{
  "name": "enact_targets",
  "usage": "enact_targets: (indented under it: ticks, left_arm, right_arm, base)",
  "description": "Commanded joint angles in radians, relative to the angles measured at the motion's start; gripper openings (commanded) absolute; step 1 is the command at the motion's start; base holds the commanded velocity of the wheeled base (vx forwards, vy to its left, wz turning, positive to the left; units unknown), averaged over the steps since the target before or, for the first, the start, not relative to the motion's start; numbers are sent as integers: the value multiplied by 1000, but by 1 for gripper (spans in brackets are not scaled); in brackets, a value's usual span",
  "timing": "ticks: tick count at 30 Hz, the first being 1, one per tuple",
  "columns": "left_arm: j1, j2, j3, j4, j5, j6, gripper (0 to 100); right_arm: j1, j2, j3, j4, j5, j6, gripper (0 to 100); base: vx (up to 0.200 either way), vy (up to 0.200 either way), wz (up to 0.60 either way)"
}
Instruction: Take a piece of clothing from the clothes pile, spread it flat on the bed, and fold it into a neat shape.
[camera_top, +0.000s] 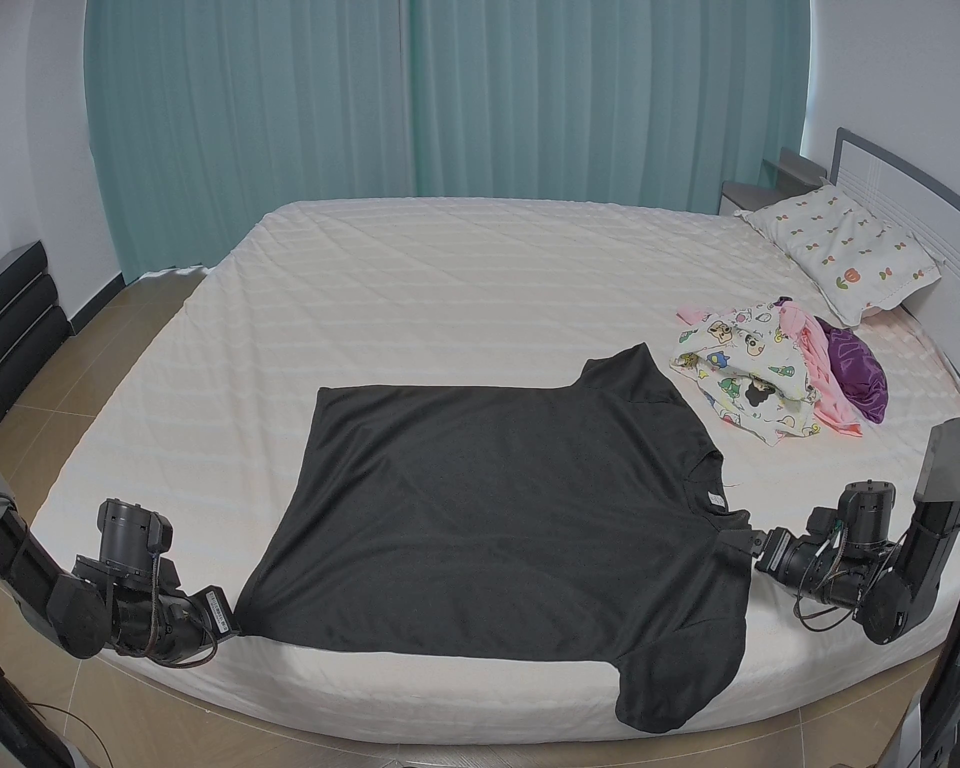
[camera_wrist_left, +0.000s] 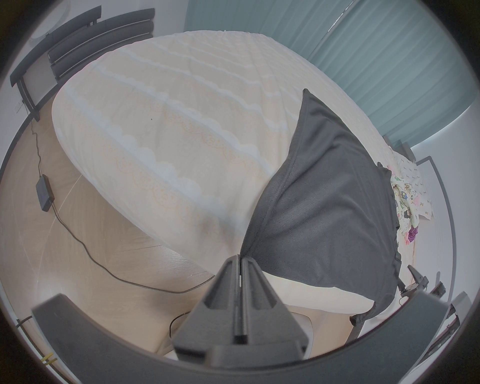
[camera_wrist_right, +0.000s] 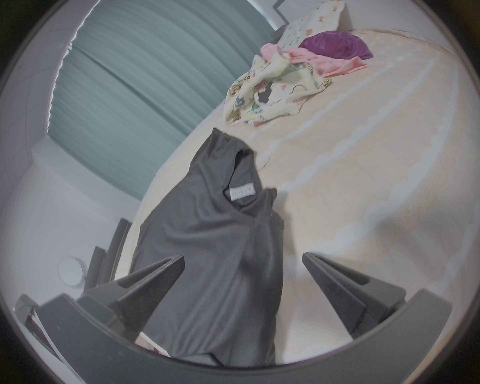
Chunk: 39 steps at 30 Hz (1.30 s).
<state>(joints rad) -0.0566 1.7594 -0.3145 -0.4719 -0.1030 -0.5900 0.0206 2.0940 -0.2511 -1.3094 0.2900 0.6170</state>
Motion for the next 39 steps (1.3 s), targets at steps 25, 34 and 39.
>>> enact_targets:
  ticks: [25,34,39]
  left_arm:
    - [-26,-27,2,-50,-23,-45,0]
    - [-26,-26,2,-51,-29,-45,0]
    - [-26,-23,0,-51,-29,-45,0]
  right_arm:
    - [61,139,-292,12,5,-48,0]
    - [73,149,-356,71,5,-45,100]
    - [50,103,-309,71,5,-43,100]
  base:
    - [0,0,0]
    - [0,0,0]
    - [0,0,0]
